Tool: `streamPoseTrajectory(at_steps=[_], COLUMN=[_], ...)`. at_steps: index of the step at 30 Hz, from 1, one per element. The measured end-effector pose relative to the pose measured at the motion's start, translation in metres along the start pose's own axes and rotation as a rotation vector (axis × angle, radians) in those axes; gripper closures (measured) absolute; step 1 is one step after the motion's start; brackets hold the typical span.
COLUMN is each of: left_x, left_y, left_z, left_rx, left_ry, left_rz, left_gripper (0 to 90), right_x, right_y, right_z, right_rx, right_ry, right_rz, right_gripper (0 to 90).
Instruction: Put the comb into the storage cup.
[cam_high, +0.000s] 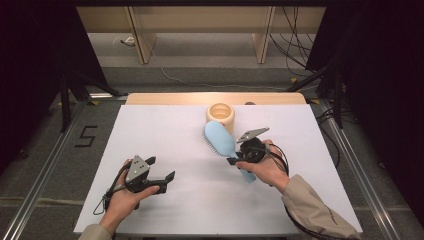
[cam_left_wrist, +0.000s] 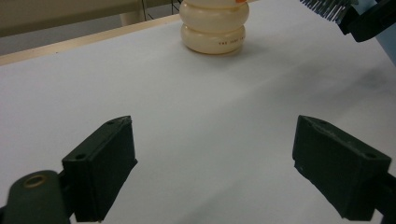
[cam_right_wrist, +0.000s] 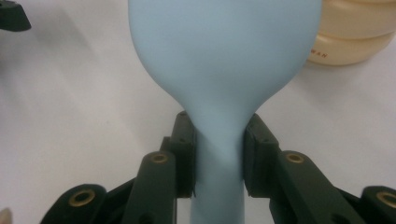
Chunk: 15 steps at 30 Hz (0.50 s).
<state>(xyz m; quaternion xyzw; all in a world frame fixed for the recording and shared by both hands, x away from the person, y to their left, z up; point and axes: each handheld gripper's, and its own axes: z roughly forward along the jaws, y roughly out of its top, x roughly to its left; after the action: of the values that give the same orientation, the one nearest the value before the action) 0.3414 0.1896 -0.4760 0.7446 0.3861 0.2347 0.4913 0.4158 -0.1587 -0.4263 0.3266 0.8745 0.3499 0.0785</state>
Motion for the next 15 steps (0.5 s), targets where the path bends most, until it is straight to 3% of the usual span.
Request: streamPoseTrajectory(at_steps=[7, 15], left_x=[-0.0063, -0.0101], left_y=[0.0036, 0.0085], left_z=[0.0045, 0.0074], left_rx=[-0.007, -0.017], left_ry=[-0.028, -0.038], left_rz=[-0.009, -0.01], left_gripper=[12.6, 12.6], right_x=[0.0021, 0.0036], right_y=[0.002, 0.0033], right_z=[-0.0007, -0.0018], right_rx=[-0.036, -0.114], right_ry=[-0.003, 0.004], right_rz=[-0.009, 0.005], right_gripper=[70.2, 70.2])
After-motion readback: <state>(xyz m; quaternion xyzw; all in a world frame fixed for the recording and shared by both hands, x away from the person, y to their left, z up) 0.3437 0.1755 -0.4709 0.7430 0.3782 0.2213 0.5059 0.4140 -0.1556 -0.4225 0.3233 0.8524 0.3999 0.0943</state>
